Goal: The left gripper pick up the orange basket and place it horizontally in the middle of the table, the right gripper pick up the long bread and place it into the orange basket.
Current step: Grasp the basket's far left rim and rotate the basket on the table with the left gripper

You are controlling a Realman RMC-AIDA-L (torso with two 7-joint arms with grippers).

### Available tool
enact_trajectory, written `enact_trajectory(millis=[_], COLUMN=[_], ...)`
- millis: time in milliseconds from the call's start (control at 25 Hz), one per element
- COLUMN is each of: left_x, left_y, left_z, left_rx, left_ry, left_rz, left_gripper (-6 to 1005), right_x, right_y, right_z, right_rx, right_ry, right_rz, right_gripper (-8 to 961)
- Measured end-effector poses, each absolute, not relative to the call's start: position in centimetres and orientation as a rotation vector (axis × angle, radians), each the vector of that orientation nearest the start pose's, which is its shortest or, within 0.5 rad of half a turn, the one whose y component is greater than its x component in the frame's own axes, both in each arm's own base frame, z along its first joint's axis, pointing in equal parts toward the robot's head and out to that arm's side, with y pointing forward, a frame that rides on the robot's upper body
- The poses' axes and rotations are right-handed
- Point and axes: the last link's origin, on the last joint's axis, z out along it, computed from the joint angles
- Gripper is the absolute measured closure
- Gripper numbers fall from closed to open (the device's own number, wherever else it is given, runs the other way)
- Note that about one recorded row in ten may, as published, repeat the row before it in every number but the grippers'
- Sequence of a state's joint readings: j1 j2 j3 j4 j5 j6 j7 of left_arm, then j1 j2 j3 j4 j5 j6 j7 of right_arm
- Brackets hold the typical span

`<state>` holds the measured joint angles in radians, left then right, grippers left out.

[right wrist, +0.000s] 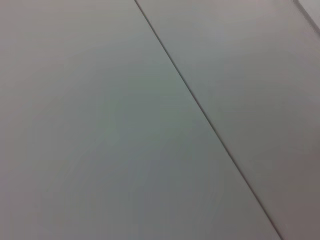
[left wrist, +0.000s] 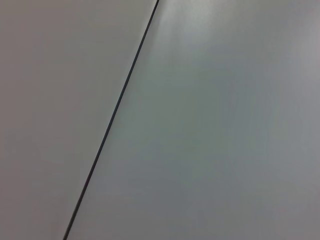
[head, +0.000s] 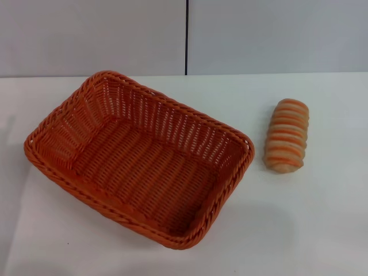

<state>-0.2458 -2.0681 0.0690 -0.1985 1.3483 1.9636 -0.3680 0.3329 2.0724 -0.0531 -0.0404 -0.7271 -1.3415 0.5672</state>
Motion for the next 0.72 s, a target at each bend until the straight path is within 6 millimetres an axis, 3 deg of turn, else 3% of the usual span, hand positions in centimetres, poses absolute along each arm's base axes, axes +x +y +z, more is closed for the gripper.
enact_trajectory(millis=[480,640,720], left_x=[-31.7,-31.5,-30.9], left_y=[21.7,23.5,26.4], left_z=[3.6,5.1,7.1], left_rx=[-1.285,-1.429,-1.625], left_ry=[-0.365,-0.373,-0.439], left_rz=[-1.272,-1.397,-1.479], left_gripper=[215,221,224], right_x=[42.5,42.2,42.0], right_y=[25.9,26.3,26.5], right_z=[9.8,9.8,9.6], right_rx=[-0.756,-0.763,-0.782], right_ry=[0.776,0.775,0.776], right_rz=[0.911,0.922,0.927], right_gripper=[222,222,222])
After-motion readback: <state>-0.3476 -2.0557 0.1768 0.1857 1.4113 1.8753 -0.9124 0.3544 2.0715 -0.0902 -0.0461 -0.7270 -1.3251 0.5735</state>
